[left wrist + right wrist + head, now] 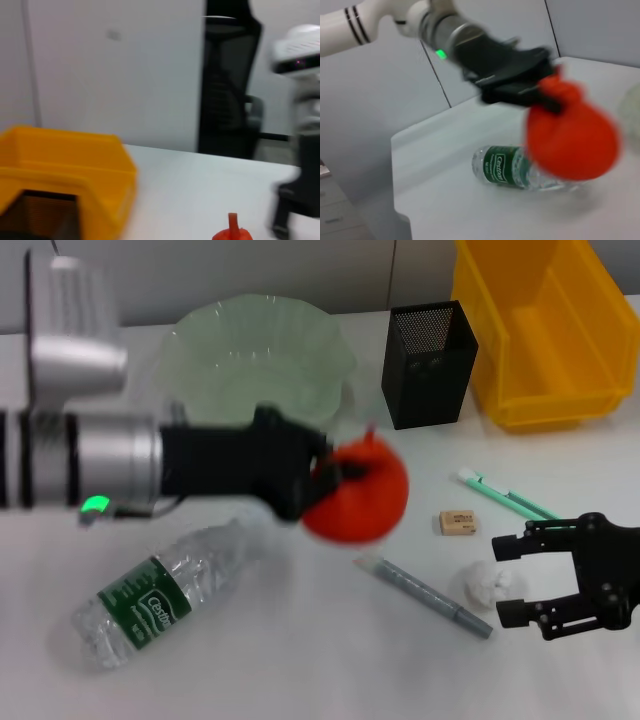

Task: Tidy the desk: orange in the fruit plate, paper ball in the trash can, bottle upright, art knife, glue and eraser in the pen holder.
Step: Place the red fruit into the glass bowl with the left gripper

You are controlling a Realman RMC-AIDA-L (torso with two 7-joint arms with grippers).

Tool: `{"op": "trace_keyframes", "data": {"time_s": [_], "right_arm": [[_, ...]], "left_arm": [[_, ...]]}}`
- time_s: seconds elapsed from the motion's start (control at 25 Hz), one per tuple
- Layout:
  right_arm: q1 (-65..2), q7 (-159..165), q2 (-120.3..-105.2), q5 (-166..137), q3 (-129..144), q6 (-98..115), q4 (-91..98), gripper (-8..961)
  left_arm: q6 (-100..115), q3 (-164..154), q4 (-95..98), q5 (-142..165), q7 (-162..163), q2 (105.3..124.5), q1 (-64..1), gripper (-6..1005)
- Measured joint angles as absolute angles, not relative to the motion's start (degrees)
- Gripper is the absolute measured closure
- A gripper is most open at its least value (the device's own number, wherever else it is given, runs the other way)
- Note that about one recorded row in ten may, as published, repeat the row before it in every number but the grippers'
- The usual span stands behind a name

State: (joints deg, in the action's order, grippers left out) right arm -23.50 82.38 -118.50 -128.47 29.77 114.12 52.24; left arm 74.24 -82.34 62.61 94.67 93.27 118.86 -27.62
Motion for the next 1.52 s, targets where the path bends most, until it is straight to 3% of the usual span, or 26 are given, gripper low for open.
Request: {"op": "trace_keyframes", "data": {"time_s": [0.28,0.92,1.52], "right_arm": [[-23.5,80.2,-118.75,-128.4,29.9,114.4,50.4,145],[-24.1,78.7,-118.83,-128.5,30.0,114.4,49.0,147],[-24.1,78.6,-118.82,-128.6,30.0,114.1,49.0,149]], "left_arm": [[56.3,-82.4,54.4,94.6,94.2,118.96,-36.0,938],[36.6,-82.2,43.8,95.1,96.8,119.08,-43.8,941],[32.8,-82.5,42.8,94.1,98.2,119.09,-43.3,930]]}}
